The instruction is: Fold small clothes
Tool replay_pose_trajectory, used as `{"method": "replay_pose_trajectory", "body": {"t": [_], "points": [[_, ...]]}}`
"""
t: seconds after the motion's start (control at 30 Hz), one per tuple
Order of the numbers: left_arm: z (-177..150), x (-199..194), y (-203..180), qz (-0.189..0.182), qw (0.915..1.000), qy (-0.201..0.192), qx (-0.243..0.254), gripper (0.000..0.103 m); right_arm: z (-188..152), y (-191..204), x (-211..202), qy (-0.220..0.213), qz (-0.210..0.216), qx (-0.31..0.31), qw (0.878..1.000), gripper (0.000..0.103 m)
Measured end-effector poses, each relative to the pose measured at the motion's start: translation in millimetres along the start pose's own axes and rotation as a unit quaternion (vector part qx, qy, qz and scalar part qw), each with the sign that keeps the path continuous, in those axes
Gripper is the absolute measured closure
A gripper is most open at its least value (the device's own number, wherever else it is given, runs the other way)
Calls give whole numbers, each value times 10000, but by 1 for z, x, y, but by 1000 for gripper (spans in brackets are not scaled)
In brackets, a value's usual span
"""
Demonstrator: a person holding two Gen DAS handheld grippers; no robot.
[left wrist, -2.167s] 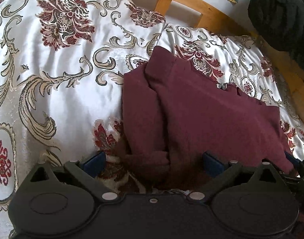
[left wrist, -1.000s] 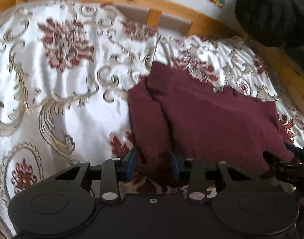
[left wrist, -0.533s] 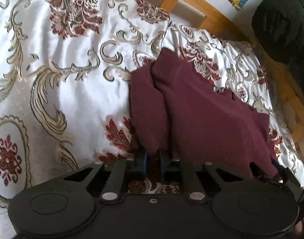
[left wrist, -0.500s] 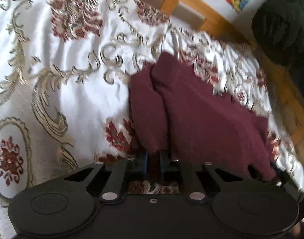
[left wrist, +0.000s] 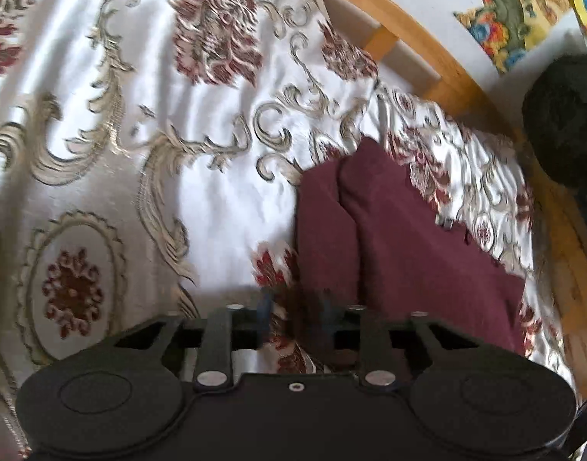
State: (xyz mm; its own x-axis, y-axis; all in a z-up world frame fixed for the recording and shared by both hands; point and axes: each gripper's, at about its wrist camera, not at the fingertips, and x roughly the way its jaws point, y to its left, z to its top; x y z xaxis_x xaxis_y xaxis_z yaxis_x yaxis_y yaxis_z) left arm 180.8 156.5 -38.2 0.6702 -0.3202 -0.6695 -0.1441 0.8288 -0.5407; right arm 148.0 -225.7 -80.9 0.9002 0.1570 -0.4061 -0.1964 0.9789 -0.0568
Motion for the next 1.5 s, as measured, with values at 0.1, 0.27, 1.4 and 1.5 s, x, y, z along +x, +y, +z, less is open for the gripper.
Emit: {"method": "replay_pose_trajectory", "body": {"t": [0.1, 0.27, 1.4, 1.5], "points": [[-1, -2, -1, -187, 9998, -103, 1, 21, 0, 0, 1, 2, -11, -14, 10000, 0], [-7, 21, -25, -381, 9978, 170, 523, 12, 1, 0, 1, -1, -12, -13, 10000, 0], [-6, 13, -131, 166, 9834, -23, 1805, 84, 18, -12, -5, 261, 295, -2, 9992, 0], [0, 8, -170, -90, 9766, -97, 2148, 84, 35, -29, -15, 310, 342, -132, 9988, 0]]}}
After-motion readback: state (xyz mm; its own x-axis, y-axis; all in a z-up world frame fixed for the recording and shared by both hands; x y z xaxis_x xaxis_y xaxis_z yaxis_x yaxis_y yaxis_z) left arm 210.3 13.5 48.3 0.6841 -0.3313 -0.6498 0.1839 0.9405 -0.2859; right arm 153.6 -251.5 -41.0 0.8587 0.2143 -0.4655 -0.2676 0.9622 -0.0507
